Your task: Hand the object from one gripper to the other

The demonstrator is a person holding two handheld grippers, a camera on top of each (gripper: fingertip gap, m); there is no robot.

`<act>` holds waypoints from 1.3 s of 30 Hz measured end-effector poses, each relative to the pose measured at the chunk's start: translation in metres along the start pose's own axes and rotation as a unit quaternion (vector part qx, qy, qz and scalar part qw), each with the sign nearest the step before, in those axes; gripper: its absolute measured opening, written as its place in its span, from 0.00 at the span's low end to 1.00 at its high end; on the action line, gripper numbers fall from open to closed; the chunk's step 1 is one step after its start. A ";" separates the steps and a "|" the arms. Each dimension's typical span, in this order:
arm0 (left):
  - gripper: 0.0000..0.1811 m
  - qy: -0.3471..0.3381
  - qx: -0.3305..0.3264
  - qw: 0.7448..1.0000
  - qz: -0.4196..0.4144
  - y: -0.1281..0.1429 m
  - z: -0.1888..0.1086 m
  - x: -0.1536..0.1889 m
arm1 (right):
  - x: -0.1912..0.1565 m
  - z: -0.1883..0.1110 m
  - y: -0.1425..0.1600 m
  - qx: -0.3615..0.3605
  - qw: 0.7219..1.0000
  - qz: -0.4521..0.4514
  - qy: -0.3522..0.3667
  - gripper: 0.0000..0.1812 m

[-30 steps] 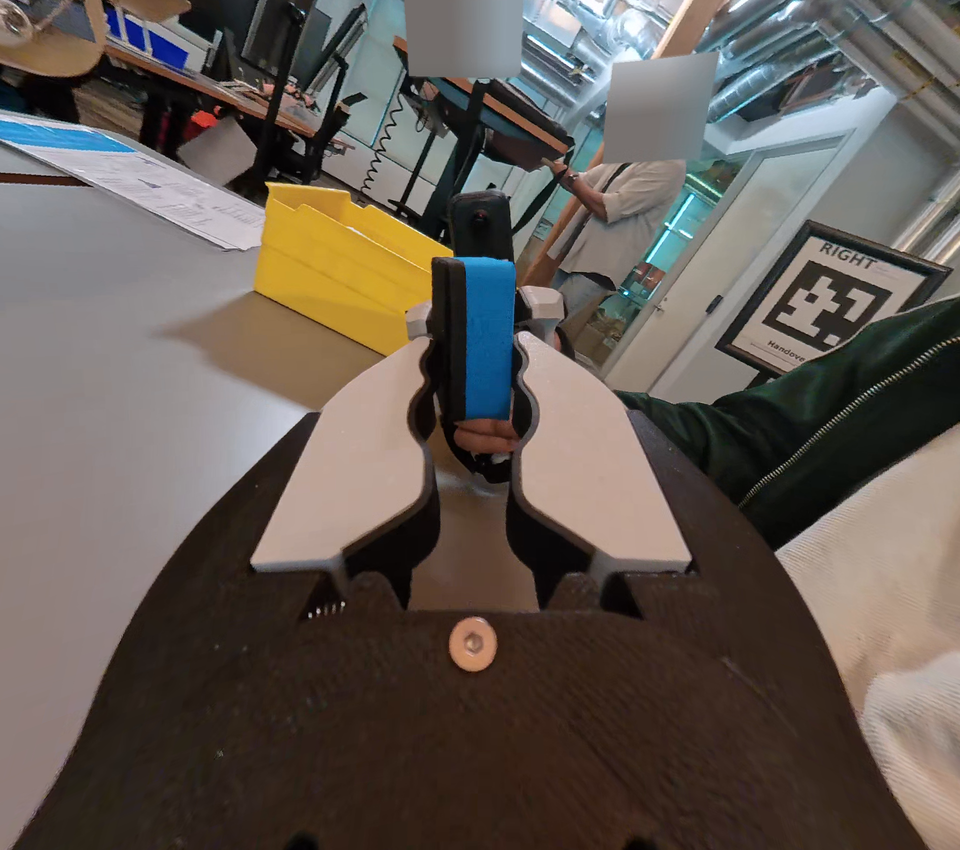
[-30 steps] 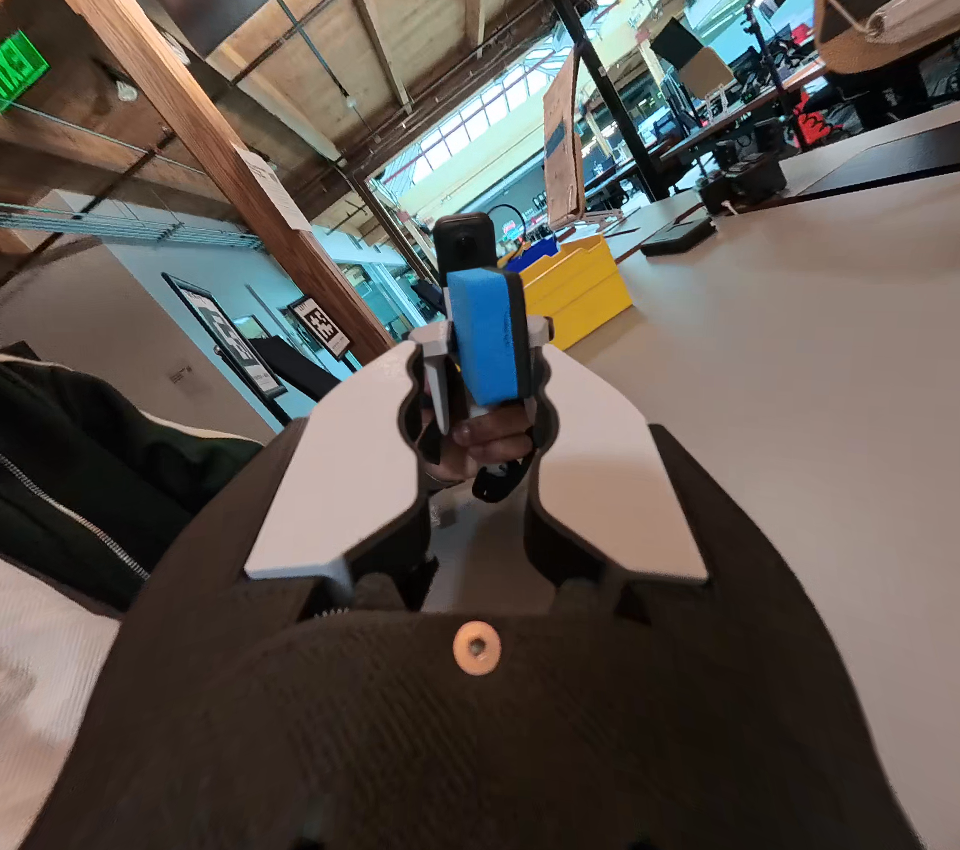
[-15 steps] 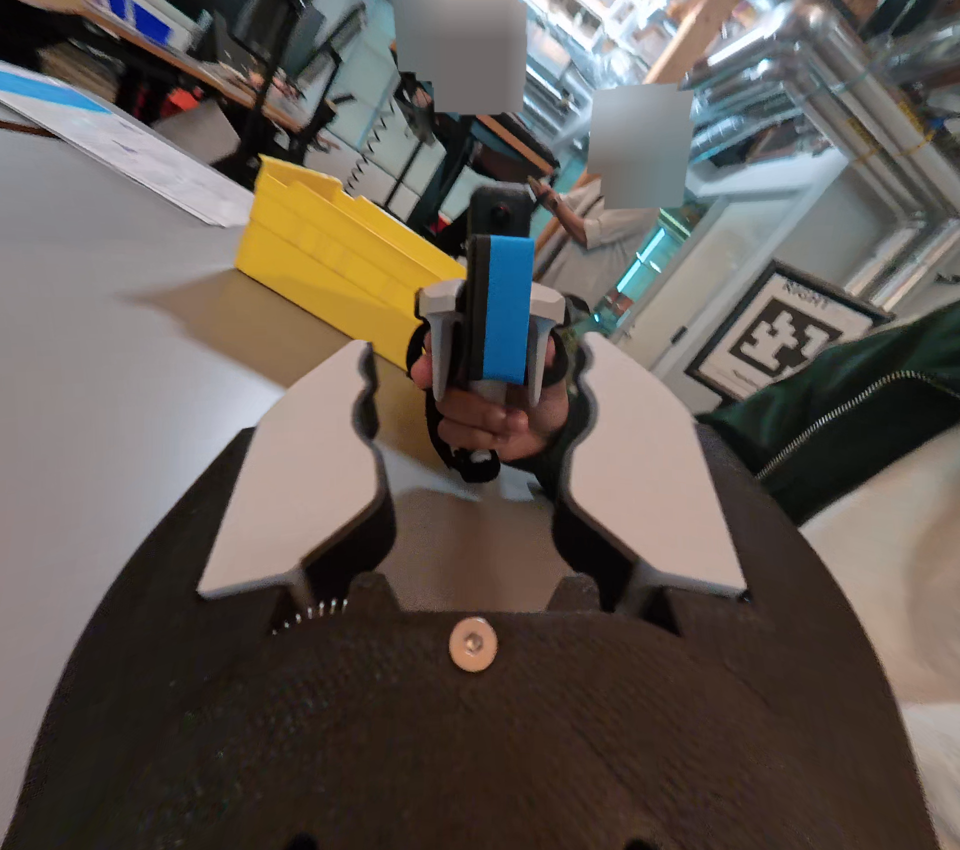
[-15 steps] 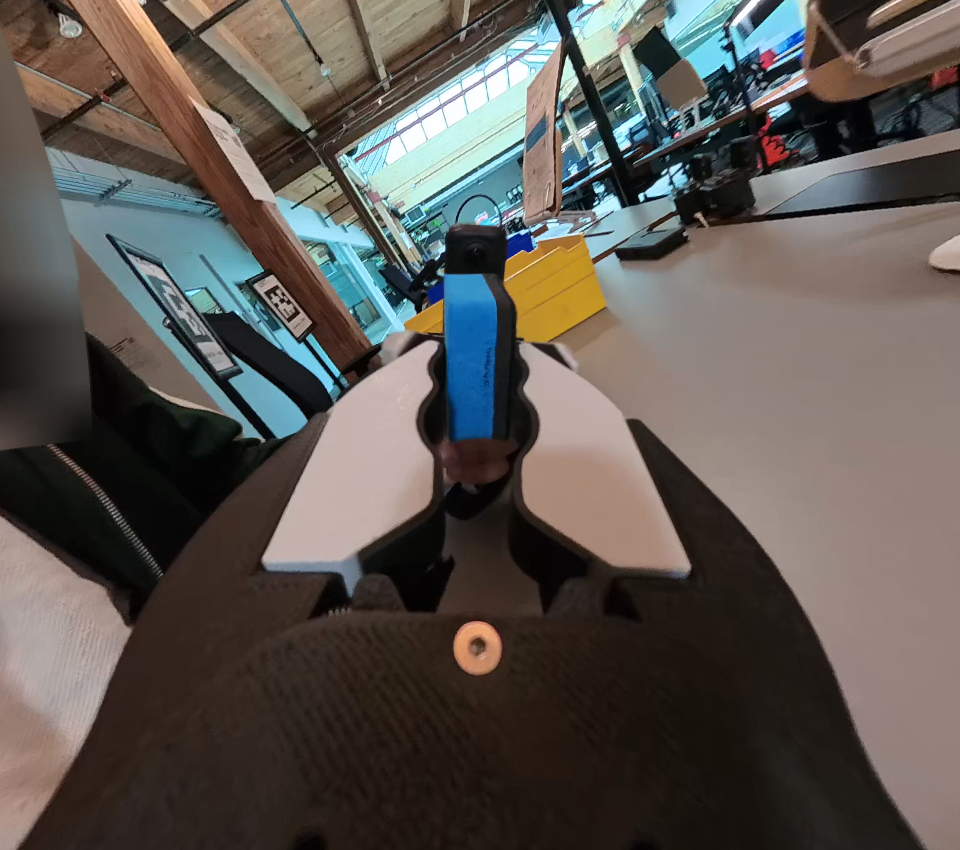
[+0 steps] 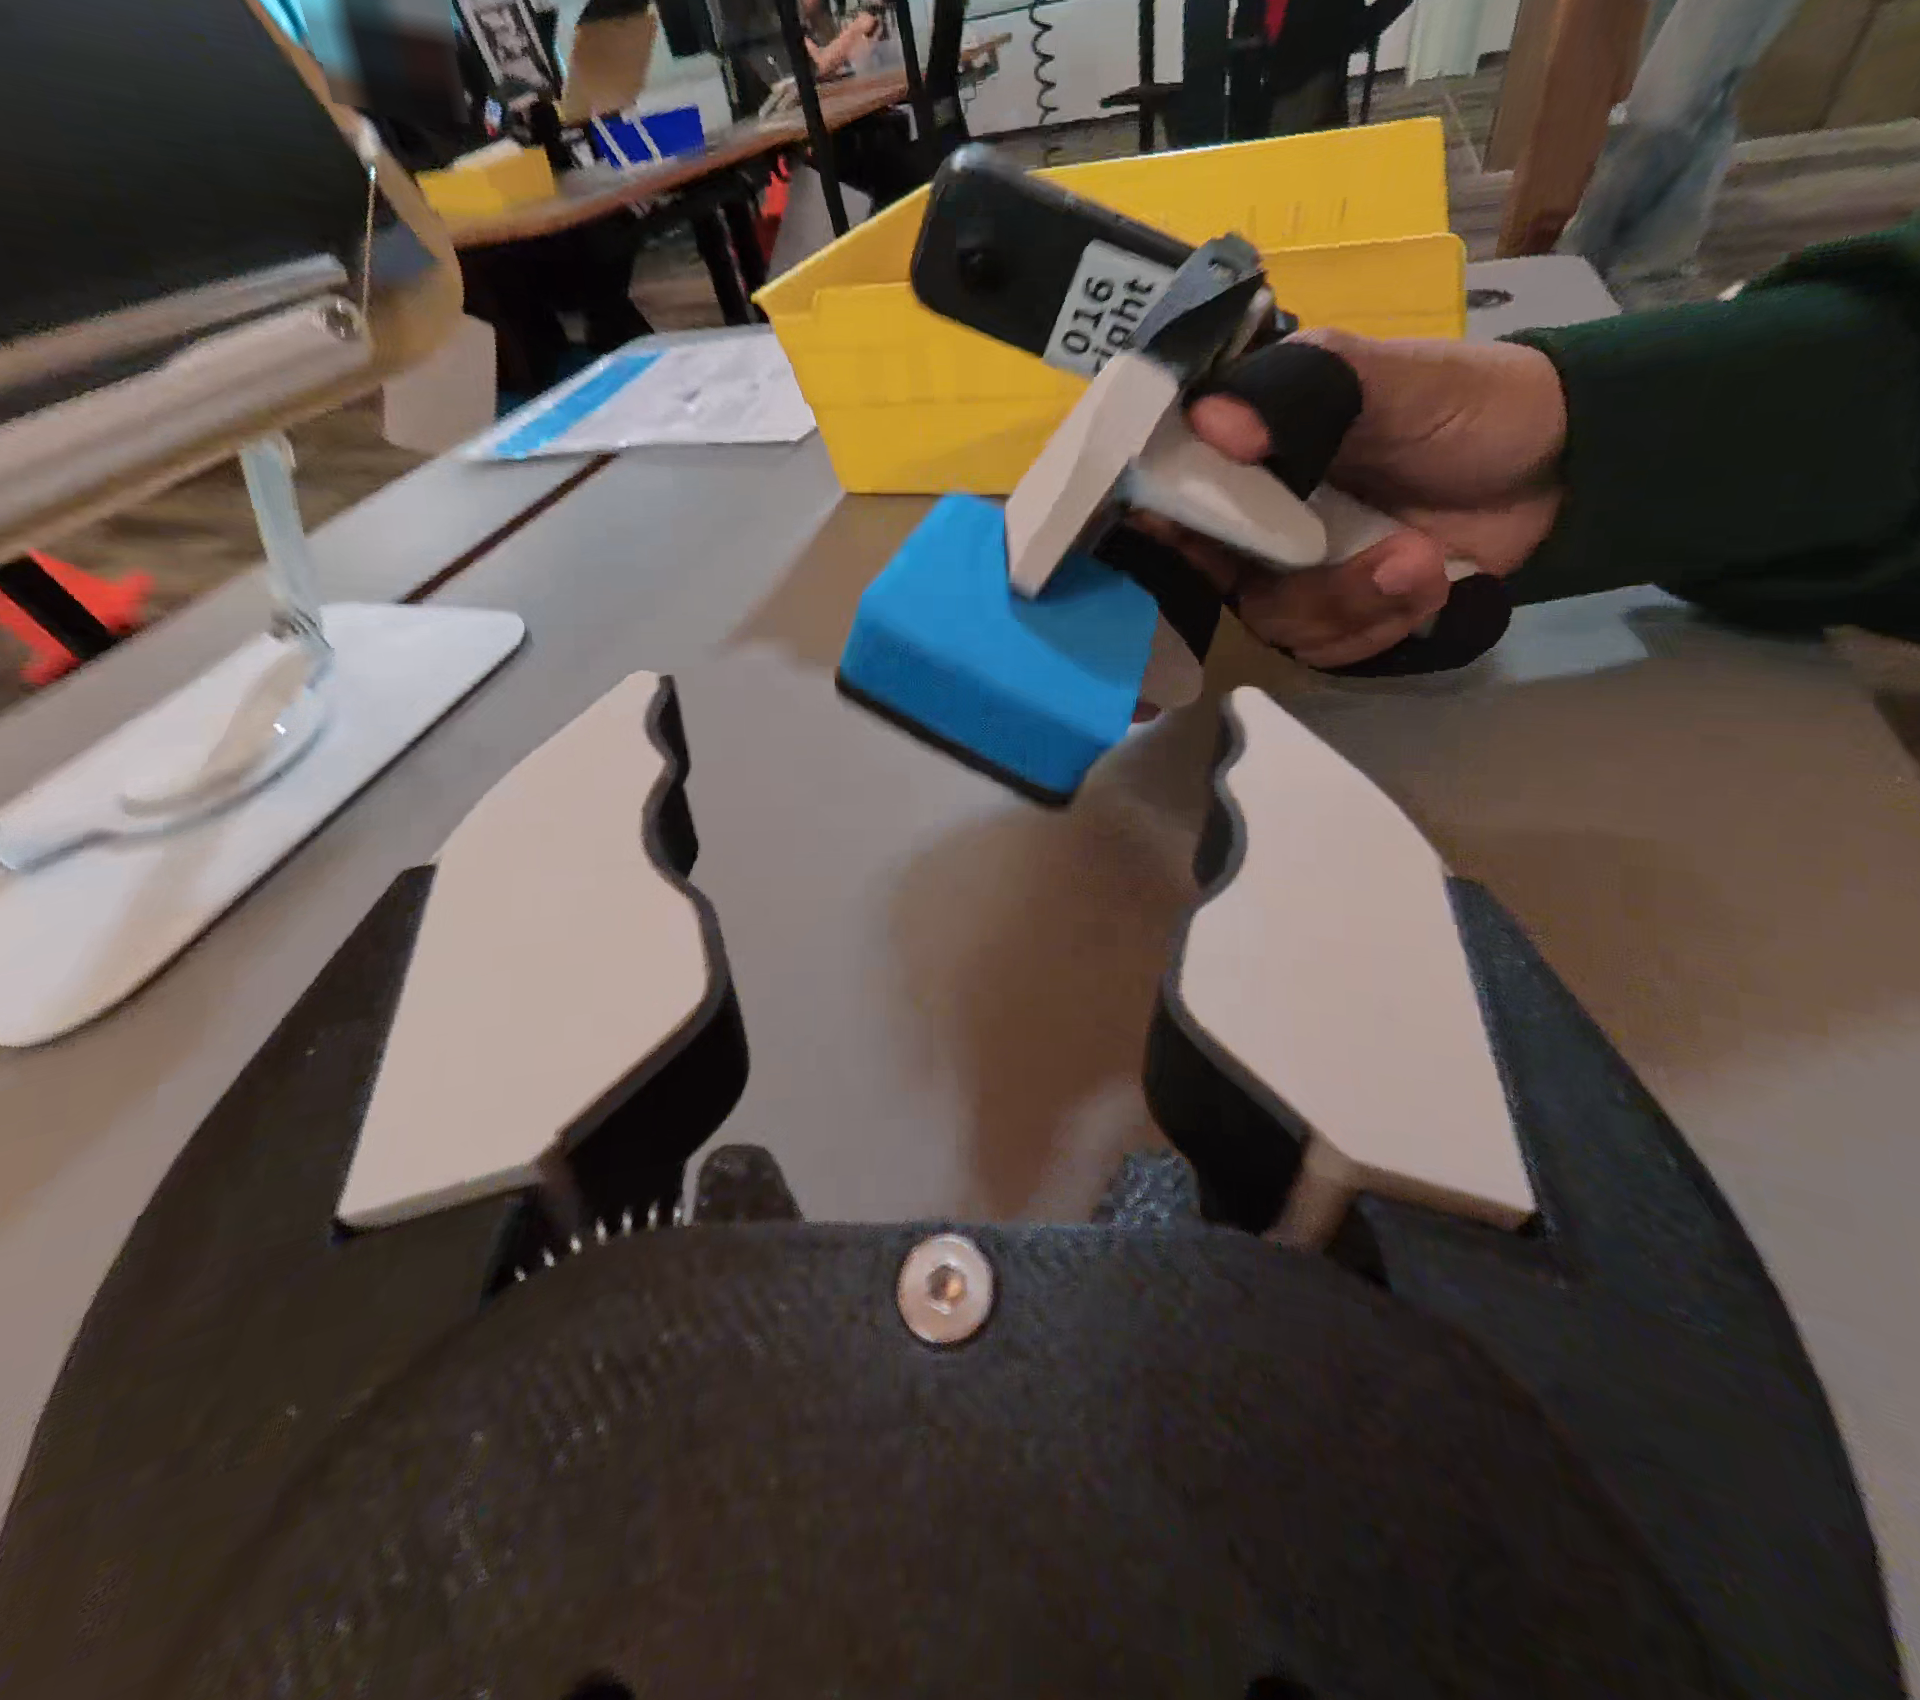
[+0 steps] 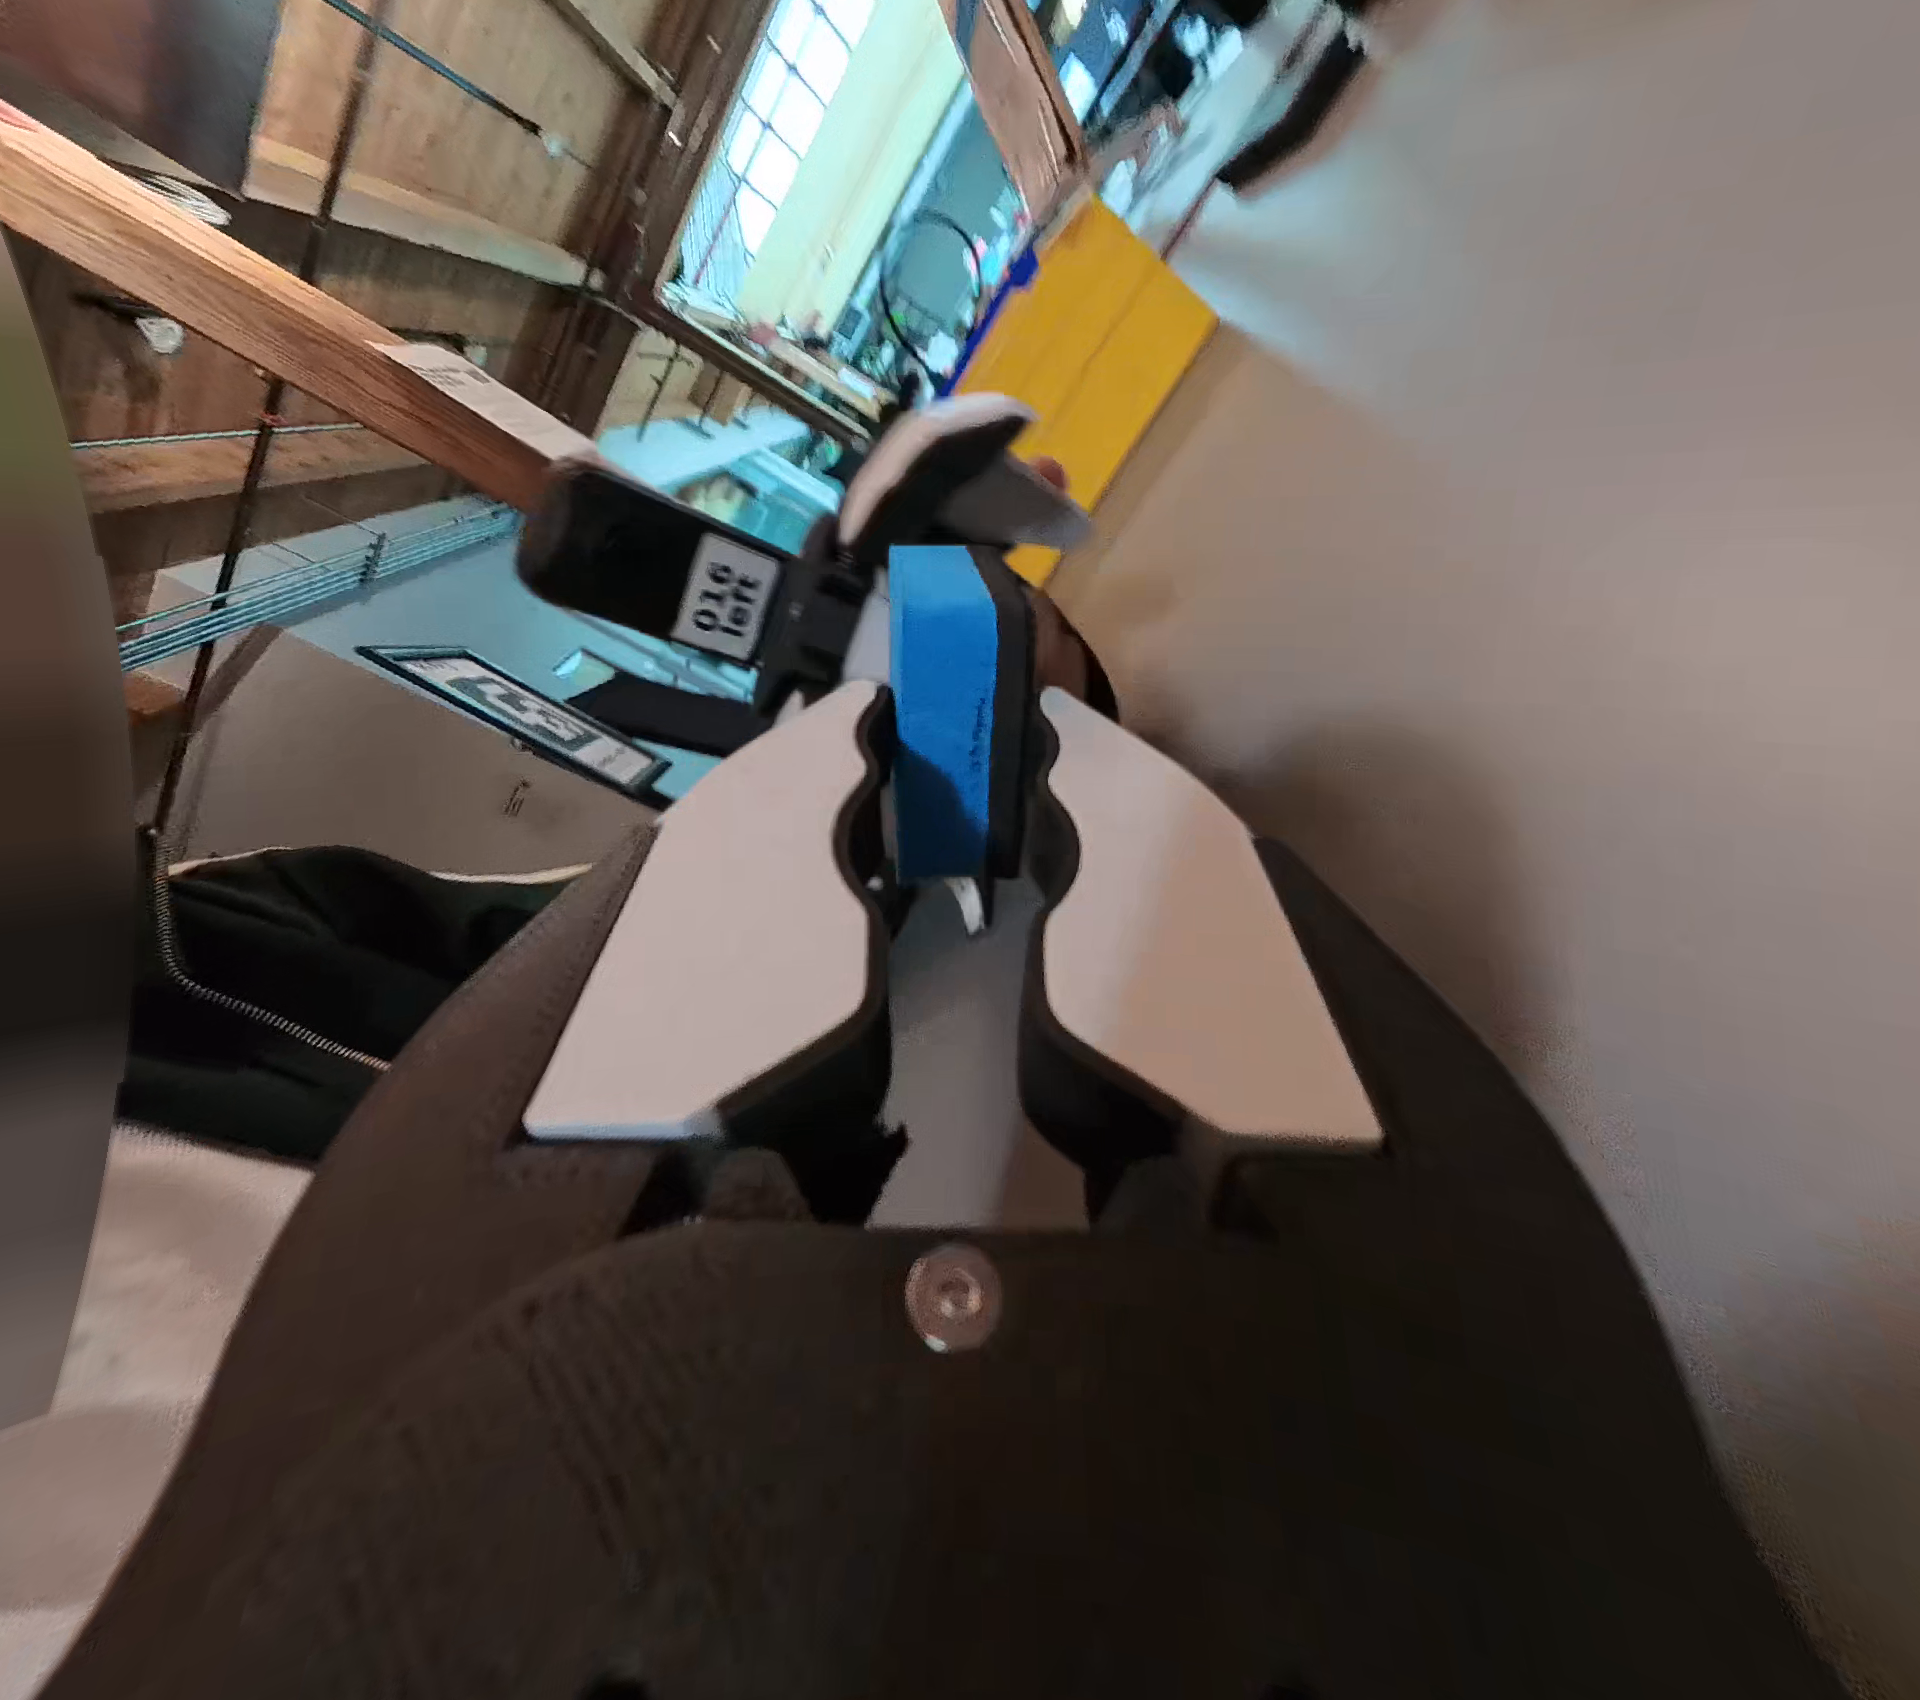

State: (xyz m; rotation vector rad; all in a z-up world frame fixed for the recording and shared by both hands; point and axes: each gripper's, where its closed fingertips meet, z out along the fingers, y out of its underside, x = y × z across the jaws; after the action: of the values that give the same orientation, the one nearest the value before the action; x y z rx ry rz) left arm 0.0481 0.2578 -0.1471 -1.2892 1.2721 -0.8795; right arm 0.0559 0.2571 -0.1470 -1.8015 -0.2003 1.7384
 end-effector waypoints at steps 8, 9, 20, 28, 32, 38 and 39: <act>0.45 0.028 -0.011 0.999 0.032 0.004 0.004 0.016 | 0.001 0.003 0.012 -0.027 0.993 0.100 -0.049 0.13; 0.44 0.030 -0.007 0.999 0.029 0.003 0.003 0.016 | 0.002 0.004 0.014 -0.034 0.993 0.101 -0.046 0.13; 0.33 0.038 -0.009 0.999 0.028 0.003 0.002 0.019 | -0.003 0.008 0.016 -0.036 0.991 0.110 -0.073 0.15; 0.33 0.029 0.001 0.995 -0.092 0.003 -0.003 -0.002 | 0.001 0.004 -0.009 0.048 0.999 0.001 -0.023 0.42; 0.33 0.075 0.045 0.956 -0.280 -0.002 -0.013 -0.017 | -0.004 0.004 -0.020 0.075 0.978 -0.187 0.048 0.51; 0.33 0.177 0.088 0.845 -0.497 0.001 -0.023 -0.027 | -0.013 0.016 -0.007 0.008 0.811 -0.558 0.176 0.45; 0.33 0.205 0.080 0.825 -0.520 0.001 -0.022 -0.021 | -0.014 0.018 -0.003 -0.001 0.787 -0.589 0.182 0.43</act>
State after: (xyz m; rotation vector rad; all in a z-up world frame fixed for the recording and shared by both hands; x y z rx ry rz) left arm 0.0231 0.2745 -0.1413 -1.7088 0.6742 -2.0773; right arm 0.0376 0.2583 -0.1328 -1.3945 -0.9239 0.4804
